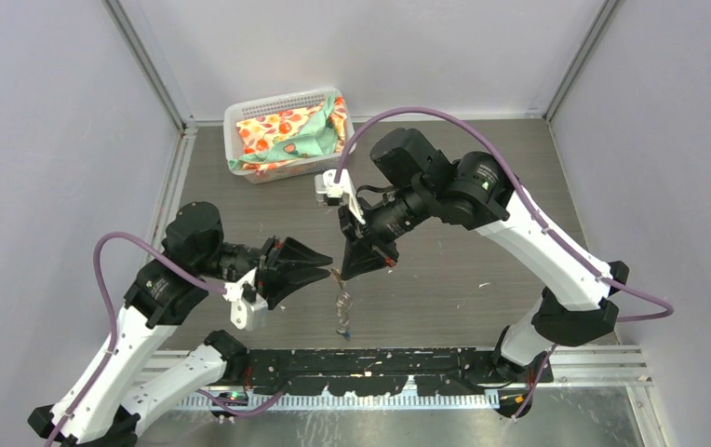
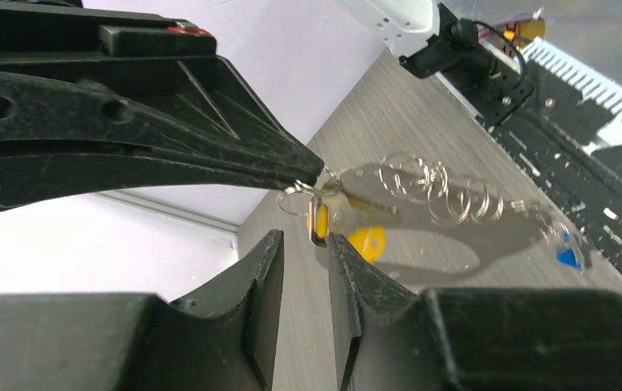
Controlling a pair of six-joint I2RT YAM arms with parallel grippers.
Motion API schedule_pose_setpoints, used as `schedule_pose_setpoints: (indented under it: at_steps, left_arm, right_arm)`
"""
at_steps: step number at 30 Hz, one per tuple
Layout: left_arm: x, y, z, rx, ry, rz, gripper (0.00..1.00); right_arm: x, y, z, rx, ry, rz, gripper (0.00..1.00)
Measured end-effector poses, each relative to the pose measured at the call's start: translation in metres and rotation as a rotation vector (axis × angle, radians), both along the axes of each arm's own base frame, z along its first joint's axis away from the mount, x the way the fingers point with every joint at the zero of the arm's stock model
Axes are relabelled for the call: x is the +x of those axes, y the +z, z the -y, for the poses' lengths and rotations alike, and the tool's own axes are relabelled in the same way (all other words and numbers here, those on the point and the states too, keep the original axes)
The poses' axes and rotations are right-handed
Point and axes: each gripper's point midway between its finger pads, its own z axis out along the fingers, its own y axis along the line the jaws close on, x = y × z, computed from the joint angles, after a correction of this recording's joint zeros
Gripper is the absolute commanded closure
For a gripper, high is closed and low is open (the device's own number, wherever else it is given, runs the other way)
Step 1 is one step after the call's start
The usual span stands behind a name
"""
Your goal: Put the keys on the keyring
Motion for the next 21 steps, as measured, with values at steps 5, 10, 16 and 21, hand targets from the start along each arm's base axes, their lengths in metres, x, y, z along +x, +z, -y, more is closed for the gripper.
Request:
schedule_pose_setpoints:
  at_steps: [5, 10, 16, 21]
  left_arm:
    - [0.001, -0.004, 0.0, 0.003, -0.018, 0.082, 0.71]
    - [-0.002, -0.001, 0.001, -0.007, -0.034, 0.094, 0.72]
    - [-0.008, 0.004, -0.001, -0.026, -0.052, 0.096, 0.72]
    - [-0.014, 0.007, -0.003, -0.035, -0.064, 0.088, 0.73]
  right_arm:
    - [-0.009, 0.004, -0.002, 0.012, 0.033, -0.048, 0.99]
    - [-0.01, 0.003, -0.006, 0.004, 0.035, -0.085, 0.99]
    - [-0.006, -0.005, -0.013, -0.024, 0.021, -0.112, 0.99]
    - [-0.004, -0.008, -0.016, -0.038, 0.009, -0.126, 0.99]
